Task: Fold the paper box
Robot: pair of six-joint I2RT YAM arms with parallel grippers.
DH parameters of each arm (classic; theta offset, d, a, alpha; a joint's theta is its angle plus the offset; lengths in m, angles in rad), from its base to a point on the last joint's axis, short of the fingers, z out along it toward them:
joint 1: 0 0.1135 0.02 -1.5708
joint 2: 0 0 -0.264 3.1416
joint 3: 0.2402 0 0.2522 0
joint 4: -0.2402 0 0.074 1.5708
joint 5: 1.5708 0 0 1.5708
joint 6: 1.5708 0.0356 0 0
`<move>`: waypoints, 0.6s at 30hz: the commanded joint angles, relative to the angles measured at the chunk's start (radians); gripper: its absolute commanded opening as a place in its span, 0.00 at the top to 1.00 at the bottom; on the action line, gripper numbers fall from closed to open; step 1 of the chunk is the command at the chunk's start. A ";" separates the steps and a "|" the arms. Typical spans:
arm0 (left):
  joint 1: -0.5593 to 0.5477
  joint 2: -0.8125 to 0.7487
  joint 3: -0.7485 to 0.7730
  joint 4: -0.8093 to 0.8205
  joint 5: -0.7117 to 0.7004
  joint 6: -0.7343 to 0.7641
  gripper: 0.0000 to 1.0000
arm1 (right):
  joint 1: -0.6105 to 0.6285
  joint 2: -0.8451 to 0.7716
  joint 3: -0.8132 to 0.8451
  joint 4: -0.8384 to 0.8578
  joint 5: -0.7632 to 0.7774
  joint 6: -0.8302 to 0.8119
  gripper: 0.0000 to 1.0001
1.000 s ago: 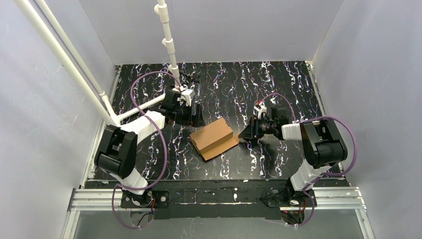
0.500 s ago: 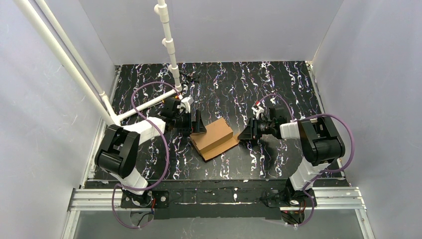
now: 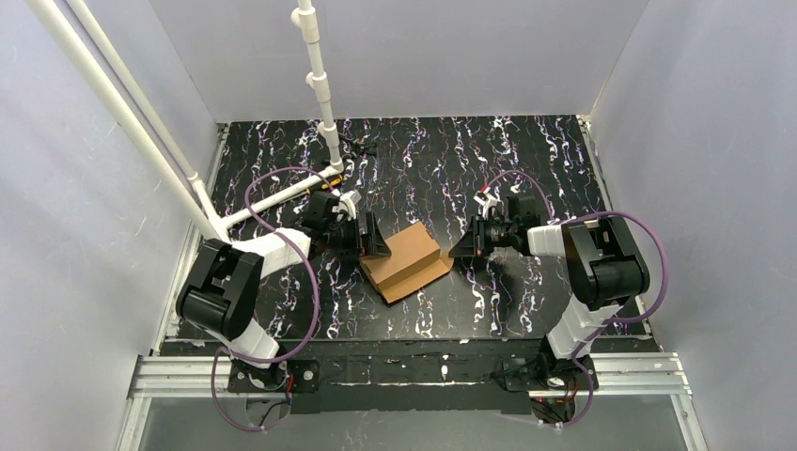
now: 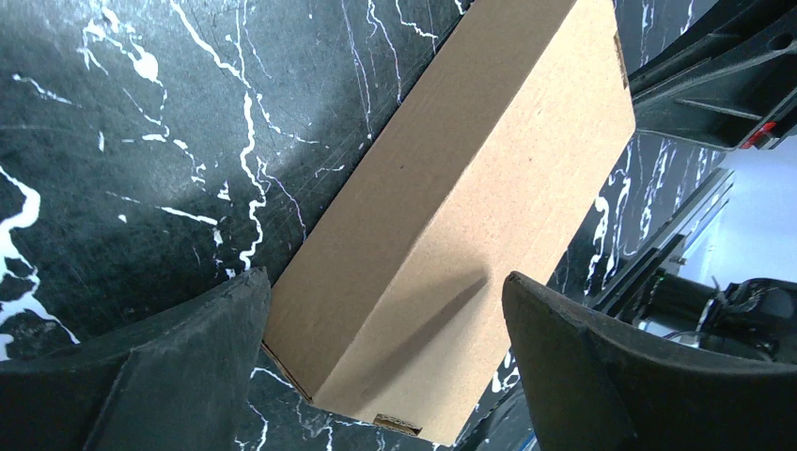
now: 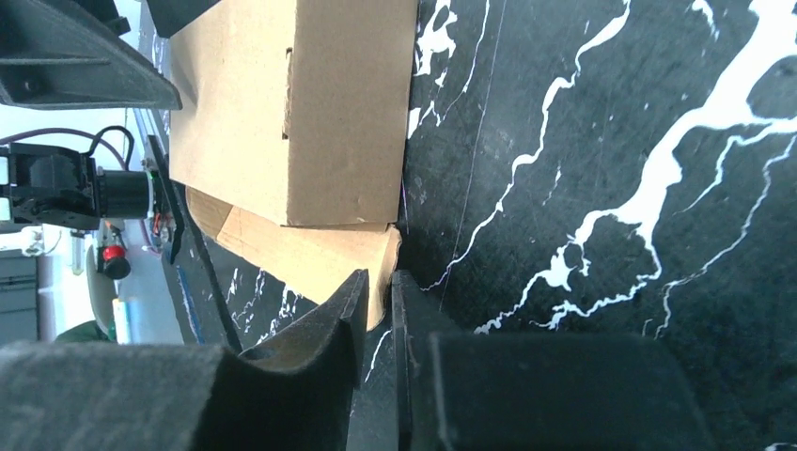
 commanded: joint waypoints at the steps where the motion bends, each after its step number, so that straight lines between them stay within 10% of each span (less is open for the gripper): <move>1: 0.007 -0.066 -0.030 0.019 0.030 -0.083 0.09 | 0.009 -0.019 0.053 -0.043 0.016 -0.060 0.77; 18: 0.005 -0.124 -0.099 0.046 0.035 -0.192 0.11 | 0.071 -0.040 0.137 -0.257 0.061 -0.288 0.73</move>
